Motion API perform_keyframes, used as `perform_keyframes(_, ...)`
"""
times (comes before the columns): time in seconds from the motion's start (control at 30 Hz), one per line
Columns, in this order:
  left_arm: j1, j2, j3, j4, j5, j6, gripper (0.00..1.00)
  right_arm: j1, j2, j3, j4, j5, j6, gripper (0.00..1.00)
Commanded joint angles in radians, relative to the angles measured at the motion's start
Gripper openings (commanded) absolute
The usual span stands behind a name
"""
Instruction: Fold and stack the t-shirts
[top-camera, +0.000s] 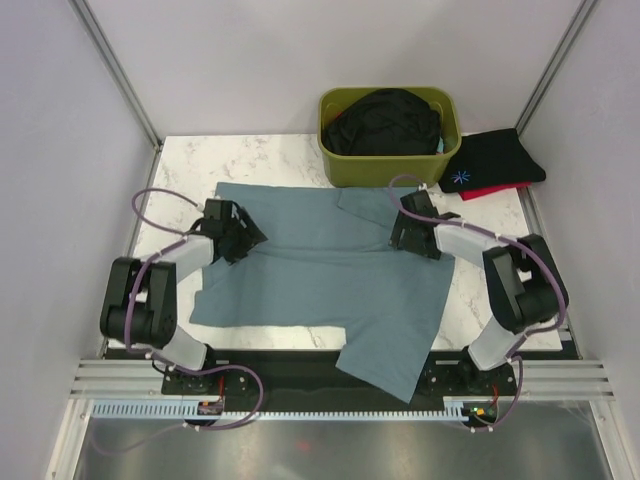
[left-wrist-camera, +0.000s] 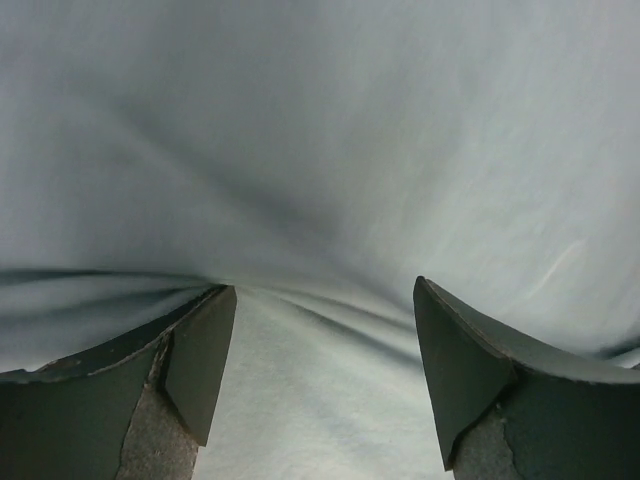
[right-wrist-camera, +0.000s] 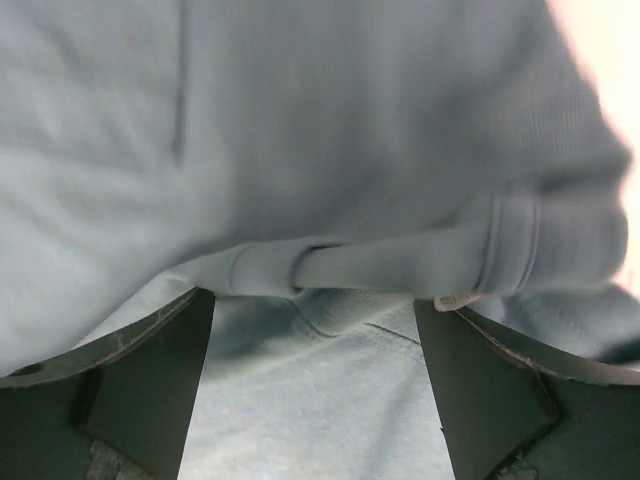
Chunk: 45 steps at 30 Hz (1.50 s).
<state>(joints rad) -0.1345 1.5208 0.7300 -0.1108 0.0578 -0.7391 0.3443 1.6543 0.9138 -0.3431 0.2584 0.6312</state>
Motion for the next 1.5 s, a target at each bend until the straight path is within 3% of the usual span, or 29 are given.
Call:
perform_keyframes(0.0, 0.015, 0.158, 0.118, -0.035, -0.001, 0.033, 0.8, -0.027, 0.139, 0.077, 0.023, -0.016, -0.025, 0.89)
perform_keyframes(0.2, 0.026, 0.305, 0.351, -0.087, 0.037, 0.029, 0.8, -0.091, 0.298, 0.394, -0.071, 0.005, -0.071, 0.89)
perform_keyframes(0.33, 0.026, 0.227, 0.419, -0.148, 0.03, 0.049, 0.81, -0.12, 0.282, 0.46, -0.106, 0.004, -0.102, 0.89)
perform_keyframes(0.53, 0.027, -0.077, 0.254, -0.233, -0.134, 0.055, 0.87, -0.123, 0.076, 0.367, -0.117, 0.011, -0.14, 0.92)
perform_keyframes(0.63, 0.027, -0.279, 0.088, -0.293, -0.199, 0.018, 0.84, -0.125, -0.046, 0.286, -0.123, 0.036, -0.142, 0.95)
perform_keyframes(0.8, 0.029, -0.584, -0.108, -0.384, -0.265, -0.023, 0.81, -0.105, -0.25, 0.147, -0.114, -0.043, -0.148, 0.96)
perform_keyframes(0.87, 0.033, -0.649, -0.171, -0.446, -0.338, -0.048, 0.8, -0.094, -0.313, 0.111, -0.112, -0.074, -0.145, 0.97)
perform_keyframes(1.0, 0.05, -0.797, -0.268, -0.458, -0.34, -0.132, 0.81, -0.077, -0.387, 0.022, -0.099, -0.159, -0.139, 0.97)
perform_keyframes(1.2, 0.122, -0.705, -0.303, -0.423, -0.297, -0.192, 0.82, -0.064, -0.447, -0.036, -0.096, -0.199, -0.149, 0.97)
perform_keyframes(1.33, 0.257, -0.598, -0.348, -0.356, -0.193, -0.155, 0.82, -0.064, -0.471, -0.053, -0.105, -0.188, -0.159, 0.97)
perform_keyframes(1.47, 0.289, -0.582, -0.35, -0.325, -0.174, -0.131, 0.79, -0.064, -0.479, -0.072, -0.105, -0.197, -0.156, 0.98)
